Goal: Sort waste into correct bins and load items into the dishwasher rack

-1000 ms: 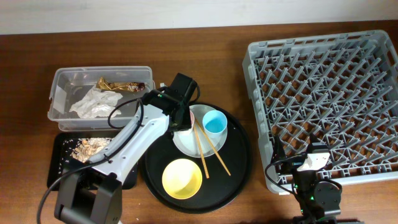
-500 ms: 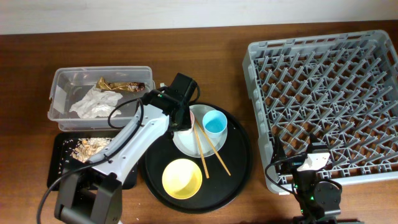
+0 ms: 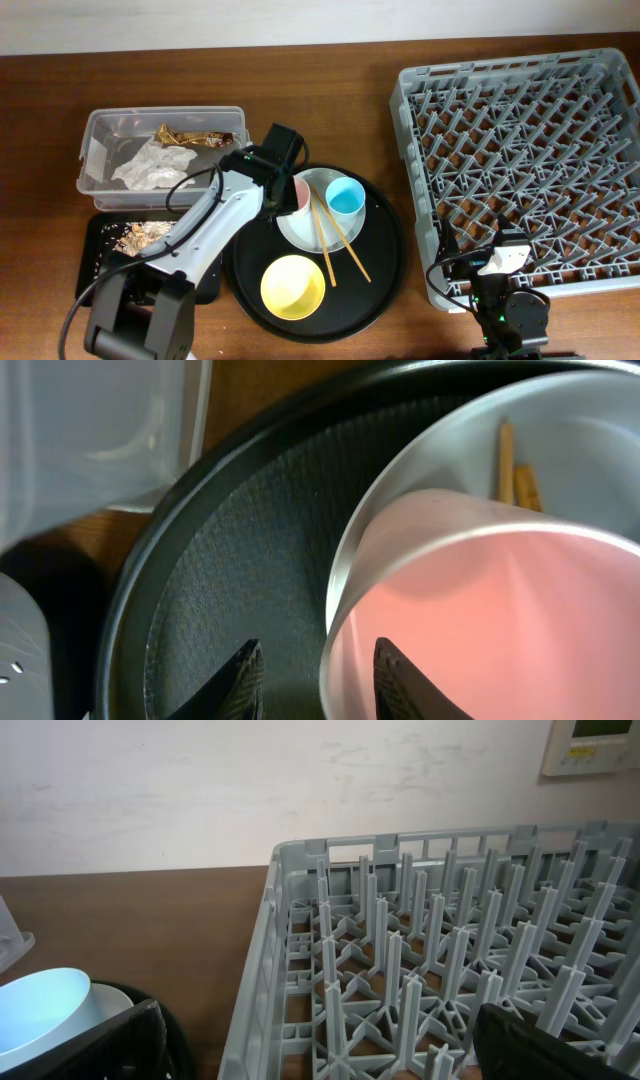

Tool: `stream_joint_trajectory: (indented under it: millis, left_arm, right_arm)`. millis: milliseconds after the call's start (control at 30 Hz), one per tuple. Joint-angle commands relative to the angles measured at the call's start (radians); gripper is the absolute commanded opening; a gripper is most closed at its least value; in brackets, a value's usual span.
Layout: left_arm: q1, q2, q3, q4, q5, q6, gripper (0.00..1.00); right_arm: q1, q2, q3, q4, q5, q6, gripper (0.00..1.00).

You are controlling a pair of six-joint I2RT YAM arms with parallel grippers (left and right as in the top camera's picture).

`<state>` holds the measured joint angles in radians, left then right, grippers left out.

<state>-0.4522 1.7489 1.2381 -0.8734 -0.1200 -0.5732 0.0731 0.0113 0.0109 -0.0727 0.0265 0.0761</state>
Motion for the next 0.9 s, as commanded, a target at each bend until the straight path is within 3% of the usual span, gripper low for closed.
stream_joint_trajectory:
  millis: [0, 67, 133, 233, 333, 367, 400, 433, 500, 567, 767, 800, 867]
  left_arm:
    - [0.002, 0.003, -0.019, 0.020, 0.012, -0.006, 0.21]
    - [0.002, 0.003, -0.013, 0.027, 0.012, -0.006, 0.03]
    - [0.002, -0.005, 0.013, 0.022, 0.012, -0.005, 0.00]
    - [0.023, -0.122, 0.232, -0.154, 0.072, 0.058, 0.00]
    - [0.084, -0.242, 0.475, -0.276, 0.361, 0.162, 0.00]
    - [0.113, -0.269, 0.517, -0.282, 0.535, 0.211, 0.00]
    - [0.171, -0.310, 0.545, -0.280, 0.773, 0.264, 0.00]
    - [0.230, -0.334, 0.545, -0.280, 1.026, 0.334, 0.00]
    - [0.267, -0.334, 0.545, -0.280, 1.317, 0.443, 0.00]
    - [0.256, -0.333, 0.545, -0.280, 1.348, 0.463, 0.00]
    - [0.192, -0.330, 0.545, -0.279, 1.350, 0.486, 0.00]
    - [0.182, -0.330, 0.545, -0.280, 1.343, 0.485, 0.00]
    - [0.158, -0.330, 0.545, -0.280, 1.302, 0.485, 0.00]
  right_arm:
    - [0.005, -0.006, -0.005, -0.006, 0.008, 0.008, 0.99]
    - [0.005, -0.006, -0.005, 0.126, -0.090, 0.011, 0.99]
    - [0.005, -0.006, 0.057, 0.152, -0.142, 0.011, 0.99]
    - [0.005, 0.008, 0.356, -0.198, -0.212, 0.046, 0.99]
    - [0.005, 0.170, 0.681, -0.493, -0.387, 0.045, 0.98]
    - [0.005, 0.265, 0.770, -0.554, -0.496, 0.046, 0.99]
    - [0.005, 0.416, 0.876, -0.581, -0.743, 0.058, 0.99]
    - [0.005, 0.522, 0.927, -0.534, -0.927, 0.061, 0.99]
    - [0.005, 0.642, 0.957, -0.399, -1.199, 0.064, 0.99]
    - [0.005, 0.776, 0.957, -0.151, -1.430, 0.129, 0.99]
    - [0.005, 0.960, 0.957, -0.048, -1.561, 0.156, 0.97]
    - [0.005, 0.963, 0.957, 0.004, -1.561, 0.212, 0.96]
    - [0.006, 0.963, 0.957, 0.325, -1.560, 0.502, 0.96]
